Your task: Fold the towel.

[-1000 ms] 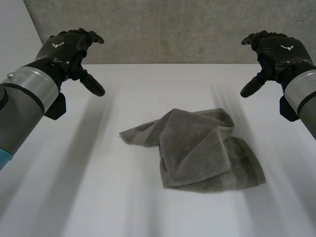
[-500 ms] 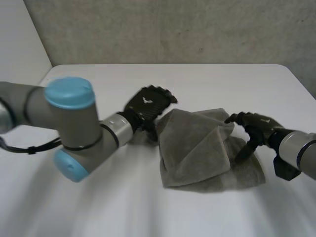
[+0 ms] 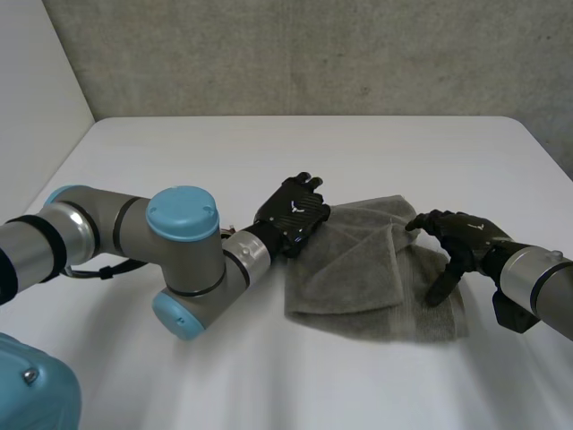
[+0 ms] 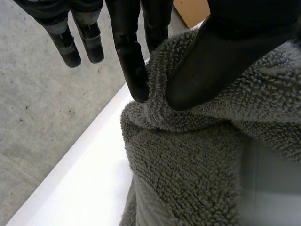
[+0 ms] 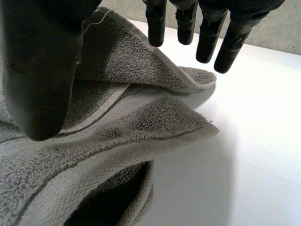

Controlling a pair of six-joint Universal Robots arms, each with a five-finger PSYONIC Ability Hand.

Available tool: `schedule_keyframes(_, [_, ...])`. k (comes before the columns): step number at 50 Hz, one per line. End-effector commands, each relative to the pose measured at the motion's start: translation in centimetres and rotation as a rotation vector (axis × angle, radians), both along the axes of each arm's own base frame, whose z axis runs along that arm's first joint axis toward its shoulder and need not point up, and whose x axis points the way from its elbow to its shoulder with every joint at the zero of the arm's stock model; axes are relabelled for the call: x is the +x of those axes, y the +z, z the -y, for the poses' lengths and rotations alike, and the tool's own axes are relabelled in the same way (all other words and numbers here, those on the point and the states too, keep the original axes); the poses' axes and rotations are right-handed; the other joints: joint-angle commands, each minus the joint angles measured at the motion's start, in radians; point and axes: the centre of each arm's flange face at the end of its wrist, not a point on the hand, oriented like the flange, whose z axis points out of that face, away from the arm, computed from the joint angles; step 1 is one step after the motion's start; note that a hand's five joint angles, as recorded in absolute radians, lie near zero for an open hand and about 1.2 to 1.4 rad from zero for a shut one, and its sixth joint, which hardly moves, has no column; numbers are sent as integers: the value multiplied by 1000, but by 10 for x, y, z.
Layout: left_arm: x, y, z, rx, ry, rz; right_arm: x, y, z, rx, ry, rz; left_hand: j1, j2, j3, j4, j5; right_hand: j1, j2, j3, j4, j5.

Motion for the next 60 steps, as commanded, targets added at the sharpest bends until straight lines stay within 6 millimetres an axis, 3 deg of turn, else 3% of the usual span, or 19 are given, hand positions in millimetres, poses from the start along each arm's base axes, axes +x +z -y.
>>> schedule_keyframes(1, [32,15,-5,31,87,27,-1,3,0,-10,-7,-3,129,92,-51,-59,95,-68,-80,-43,-76,-64])
schedule_keyframes(4, [49,21,-1,36,148,35,0,4,-2,-13,-6,-5,129,92,-51,-59,95,-68,-80,-43,-76,-64])
schedule_keyframes(6, [79,30,-2,59,259,48,2,4,-4,-11,-2,-8,129,92,-51,-59,95,-68,-80,-43,-76,-64])
schedule_keyframes(7, [79,30,-2,59,259,48,2,4,-4,-11,-2,-8,129,92,-51,-59,95,-68,-80,-43,-76,-64])
schedule_keyframes(9, [102,35,-16,86,329,64,2,4,-4,-8,1,-7,129,92,-51,-59,95,-68,-80,-43,-76,-64])
schedule_keyframes(10, [102,35,-16,86,329,64,2,3,-5,-5,2,-7,129,92,-51,-59,95,-68,-80,-43,-76,-64])
schedule_keyframes(12, [117,32,-35,130,355,83,3,3,-7,0,5,-8,129,92,-51,-59,95,-68,-80,-43,-76,-64])
schedule_keyframes(18, [130,25,-60,193,365,104,21,0,-25,5,81,-12,129,92,-51,-59,95,-68,-80,-43,-76,-64])
schedule_keyframes(23, [138,20,-72,272,389,133,26,0,-30,-10,115,-33,-135,-172,-51,-59,-169,-68,-80,-43,-76,-64])
schedule_keyframes(24, [140,20,-74,298,400,145,27,0,-32,-14,124,-44,-358,-396,-51,-59,-393,-68,-80,-43,-76,-64])
schedule_keyframes(25, [142,21,-74,317,412,157,27,-1,-33,-21,134,-57,-744,-782,-51,-59,-779,-68,-80,-43,-76,-64])
schedule_keyframes(26, [142,21,-74,317,412,157,27,-1,-33,-21,134,-57,-748,-786,-51,-59,-782,-68,-80,-43,-76,-64])
schedule_keyframes(27, [143,23,-74,328,425,167,27,-1,-32,-28,140,-69,-1050,-1088,-51,-59,-1085,-68,-80,-43,-76,-64])
schedule_keyframes(29, [143,26,-71,329,433,167,28,-1,-31,-36,147,-77,-1080,-1117,-51,-59,-1114,-68,-80,-43,-76,-64])
schedule_keyframes(37, [126,60,-52,226,400,82,31,-2,-21,-95,177,-108,-1083,-1120,-51,-59,-1117,-68,-80,-43,-76,-64])
schedule_keyframes(39, [110,76,-47,171,358,44,32,-5,-20,-102,185,-115,-1083,-1120,-51,-59,-1117,-68,-80,-43,-76,-64])
schedule_keyframes(41, [100,79,-44,152,336,33,36,-10,-23,-100,209,-117,-1083,-1120,-51,-59,-1117,-68,-80,-43,-76,-64])
schedule_keyframes(50, [47,75,-19,119,136,-16,43,-16,-36,-81,233,-100,-1059,-1097,-51,-59,-1094,-61,-73,-43,-76,-56])
schedule_keyframes(60, [19,49,0,145,-25,-28,57,-23,-47,-38,234,-35,-954,-991,-51,-59,-988,-58,-70,-43,-76,-53])
